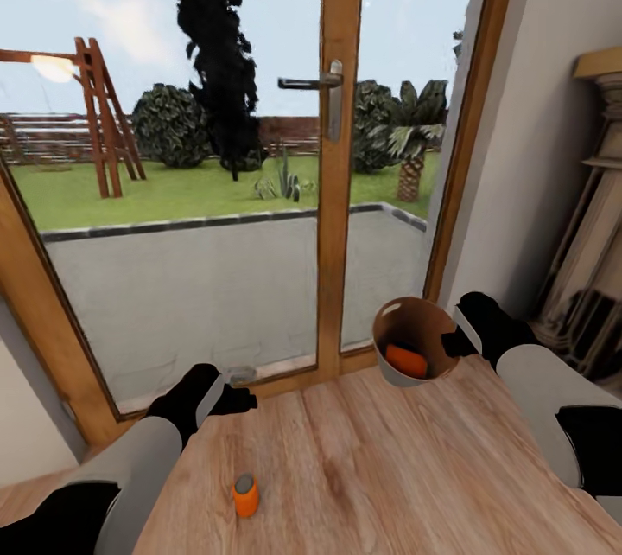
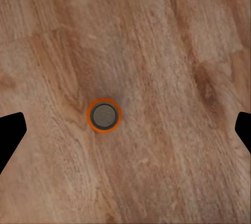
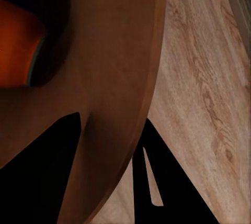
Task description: Put the three can of soda from the living room inside the tash can in the kitchen.
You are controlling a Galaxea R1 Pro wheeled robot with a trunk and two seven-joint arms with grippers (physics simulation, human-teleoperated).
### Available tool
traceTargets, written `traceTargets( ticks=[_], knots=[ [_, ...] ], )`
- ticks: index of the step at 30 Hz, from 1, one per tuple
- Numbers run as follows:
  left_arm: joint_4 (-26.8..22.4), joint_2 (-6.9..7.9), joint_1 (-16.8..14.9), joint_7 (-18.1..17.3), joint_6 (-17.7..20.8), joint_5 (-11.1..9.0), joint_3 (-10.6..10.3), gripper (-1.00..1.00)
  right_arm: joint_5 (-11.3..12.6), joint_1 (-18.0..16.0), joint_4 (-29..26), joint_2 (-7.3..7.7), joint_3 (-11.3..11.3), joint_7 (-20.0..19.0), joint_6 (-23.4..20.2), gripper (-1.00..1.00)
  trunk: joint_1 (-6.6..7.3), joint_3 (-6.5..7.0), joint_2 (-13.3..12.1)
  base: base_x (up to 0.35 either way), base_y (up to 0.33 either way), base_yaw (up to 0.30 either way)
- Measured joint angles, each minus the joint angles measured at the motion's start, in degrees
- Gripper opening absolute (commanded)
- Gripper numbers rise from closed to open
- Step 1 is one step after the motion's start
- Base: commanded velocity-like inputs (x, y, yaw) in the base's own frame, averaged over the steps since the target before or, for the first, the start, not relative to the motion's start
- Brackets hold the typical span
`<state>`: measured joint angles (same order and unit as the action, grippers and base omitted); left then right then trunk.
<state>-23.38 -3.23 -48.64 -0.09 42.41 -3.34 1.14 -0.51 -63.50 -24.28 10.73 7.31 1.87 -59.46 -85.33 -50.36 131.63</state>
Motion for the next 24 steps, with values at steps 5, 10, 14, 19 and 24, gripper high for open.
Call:
traceTargets(
  ticks=[5,10,14,19,24],
  knots=[
    [0.0,-0.02,0.0,0.0,0.0,0.0,0.0,1.0,1.0,0.0,0.0,-0.01,-0.1,0.0,0.1,-1.0,0.0,-0.42,0.0,0.094,0.023,0.0],
    [0.0,-0.02,0.0,0.0,-0.1,0.0,0.0,1.0,0.2,0.1,-0.1,0.0,-0.1,0.0,0.2,-1.0,0.0,-0.57,0.0,0.012,0.003,0.0],
    [0.0,-0.02,0.0,0.0,-0.1,0.0,0.0,1.0,0.8,0.1,-0.2,0.02,-0.2,0.0,0.3,-1.0,0.0,-0.6,0.0,0.003,0.001,0.0],
    [0.0,-0.02,0.0,0.1,-0.1,0.0,0.0,1.0,0.2,0.1,-0.2,0.06,-0.2,0.1,0.3,-1.0,0.0,-0.61,0.0,0.0,0.0,0.0],
    [0.0,-0.02,0.0,0.0,0.0,0.0,0.0,1.0,0.6,0.1,-0.3,0.07,-0.3,0.0,0.2,-1.0,-0.87,-1.32,1.6,0.0,0.0,0.0]
  ],
)
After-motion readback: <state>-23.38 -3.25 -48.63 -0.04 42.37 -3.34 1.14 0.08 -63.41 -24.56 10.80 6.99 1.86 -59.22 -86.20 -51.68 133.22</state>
